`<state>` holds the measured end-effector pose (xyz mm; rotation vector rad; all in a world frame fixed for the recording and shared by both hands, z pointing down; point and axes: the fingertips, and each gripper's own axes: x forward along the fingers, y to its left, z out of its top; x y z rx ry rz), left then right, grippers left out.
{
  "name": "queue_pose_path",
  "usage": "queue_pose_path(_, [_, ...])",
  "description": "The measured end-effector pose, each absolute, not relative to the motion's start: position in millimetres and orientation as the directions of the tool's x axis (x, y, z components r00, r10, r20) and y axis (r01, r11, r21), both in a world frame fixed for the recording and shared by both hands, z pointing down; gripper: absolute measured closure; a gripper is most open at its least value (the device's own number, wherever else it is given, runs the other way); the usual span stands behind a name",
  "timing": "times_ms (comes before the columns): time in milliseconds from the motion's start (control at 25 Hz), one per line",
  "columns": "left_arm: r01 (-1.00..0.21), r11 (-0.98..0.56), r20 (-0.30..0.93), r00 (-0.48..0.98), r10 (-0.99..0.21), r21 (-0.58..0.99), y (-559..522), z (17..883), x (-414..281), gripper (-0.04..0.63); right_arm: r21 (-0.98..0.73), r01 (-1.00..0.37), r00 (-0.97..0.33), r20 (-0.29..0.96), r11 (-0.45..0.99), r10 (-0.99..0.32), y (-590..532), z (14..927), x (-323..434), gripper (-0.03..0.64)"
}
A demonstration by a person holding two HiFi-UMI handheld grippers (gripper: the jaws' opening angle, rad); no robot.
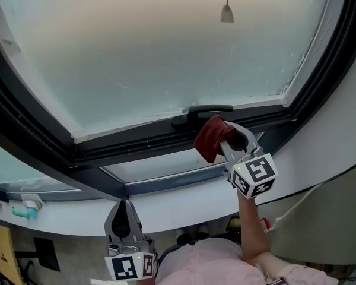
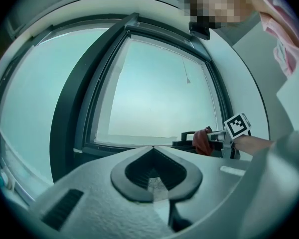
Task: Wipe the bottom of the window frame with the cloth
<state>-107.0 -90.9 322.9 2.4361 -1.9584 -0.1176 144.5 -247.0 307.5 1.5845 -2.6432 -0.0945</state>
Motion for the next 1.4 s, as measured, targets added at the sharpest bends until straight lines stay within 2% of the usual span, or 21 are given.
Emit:
queue_pose_path(360, [-0.983, -0.166, -0.065, 0.161, -0.985, 0.077, -104.1, 323.5, -122.9, 0.601, 0.118, -0.869, -0.474, 0.076, 0.480, -0.877, -278.3, 315.9, 136.4, 0.555])
queue_pose_path(520, [-0.983, -0.164, -0.075, 0.158, -0.985, 0.080, -111.9, 321.0, -121.0, 0.601, 0.142, -0.889, -0.425, 0.089, 0.434, -0.901, -286.7, 315.2, 149.9, 0.554])
queue_pose_path(840, [-0.983, -0.163, -0.080, 0.157, -0.984, 0.082, -120.3, 317.9, -114.5, 0.601, 0.181, -0.890, -0.371, 0.249, 0.419, -0.895, -290.9, 323.8, 162.4, 0.551])
queue_pose_path(1000, [-0.985, -0.152, -0.074, 0.146, -0.987, 0.080, -120.1, 318.5, -116.8, 0.601, 0.225, -0.880, -0.351, 0.286, 0.418, -0.892, -291.2, 326.2, 163.3, 0.551])
queue_pose_path(1200, [-0.985, -0.154, -0.071, 0.149, -0.986, 0.074, -120.1, 318.4, -116.7, 0.601, 0.351, -0.884, -0.192, 0.328, 0.308, -0.925, -294.2, 326.9, 199.4, 0.551])
queue_pose_path(1400, [-0.981, -0.178, -0.066, 0.174, -0.983, 0.072, -122.9, 320.2, -108.8, 0.601, 0.337, -0.894, -0.190, 0.310, 0.295, -0.931, -305.8, 327.6, 203.9, 0.555])
